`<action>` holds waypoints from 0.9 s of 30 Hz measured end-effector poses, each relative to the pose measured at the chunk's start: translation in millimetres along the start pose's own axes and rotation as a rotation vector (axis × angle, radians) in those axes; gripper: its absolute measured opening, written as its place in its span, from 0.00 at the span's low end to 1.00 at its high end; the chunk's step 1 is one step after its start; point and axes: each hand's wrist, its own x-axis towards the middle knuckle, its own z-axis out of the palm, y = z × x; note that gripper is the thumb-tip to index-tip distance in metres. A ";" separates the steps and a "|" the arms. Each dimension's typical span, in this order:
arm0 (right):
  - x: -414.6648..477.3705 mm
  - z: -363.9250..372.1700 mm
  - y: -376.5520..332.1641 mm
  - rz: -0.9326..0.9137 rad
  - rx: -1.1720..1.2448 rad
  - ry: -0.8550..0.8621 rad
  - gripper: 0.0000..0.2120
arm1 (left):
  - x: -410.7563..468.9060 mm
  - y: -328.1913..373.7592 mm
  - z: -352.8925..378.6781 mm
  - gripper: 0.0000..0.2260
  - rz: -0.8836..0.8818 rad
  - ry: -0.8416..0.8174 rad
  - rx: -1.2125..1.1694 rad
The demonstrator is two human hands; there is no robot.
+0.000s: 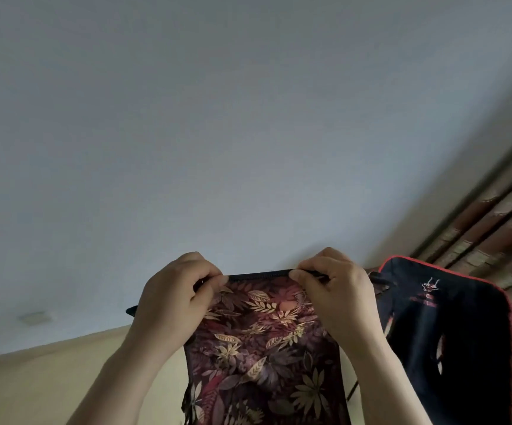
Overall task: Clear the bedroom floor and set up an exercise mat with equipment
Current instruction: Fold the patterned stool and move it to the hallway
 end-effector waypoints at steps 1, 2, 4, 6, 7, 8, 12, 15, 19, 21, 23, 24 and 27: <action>-3.5 8.7 -11.9 -0.024 0.006 -0.029 0.05 | -11.5 -8.5 -12.1 0.06 -0.021 0.016 0.009; -6.4 15.9 -22.0 -0.042 0.014 -0.056 0.05 | -21.9 -15.1 -22.6 0.06 -0.039 0.034 0.020; -11.4 29.2 -41.1 -0.076 0.032 -0.106 0.05 | -41.0 -27.6 -40.0 0.06 -0.069 0.075 0.048; -16.7 45.5 -59.6 -0.116 0.060 -0.160 0.05 | -60.9 -40.3 -57.1 0.06 -0.112 0.125 0.077; -19.2 53.1 -67.8 -0.137 0.078 -0.186 0.04 | -70.2 -45.9 -64.7 0.06 -0.133 0.149 0.087; -20.8 60.7 -75.2 -0.158 0.098 -0.211 0.04 | -78.8 -49.9 -72.7 0.06 -0.154 0.175 0.095; -20.8 90.7 -104.4 -0.244 0.179 -0.326 0.05 | -111.5 -60.4 -101.0 0.06 -0.244 0.265 0.154; -15.3 112.7 -123.7 -0.316 0.244 -0.402 0.05 | -130.2 -65.7 -116.1 0.06 -0.305 0.336 0.214; -4.4 137.9 -142.8 -0.458 0.338 -0.526 0.06 | -149.3 -63.6 -123.5 0.07 -0.420 0.461 0.286; 0.7 148.4 -151.1 -0.521 0.377 -0.586 0.06 | -156.1 -59.3 -125.7 0.08 -0.498 0.524 0.319; 5.6 160.5 -158.8 -0.588 0.409 -0.657 0.06 | -164.2 -54.3 -126.0 0.10 -0.593 0.574 0.347; 6.3 165.8 -163.8 -0.629 0.422 -0.692 0.06 | -169.4 -51.8 -126.1 0.10 -0.637 0.601 0.359; 4.0 183.4 -185.6 -0.731 0.456 -0.787 0.06 | -189.8 -44.5 -127.3 0.09 -0.742 0.687 0.401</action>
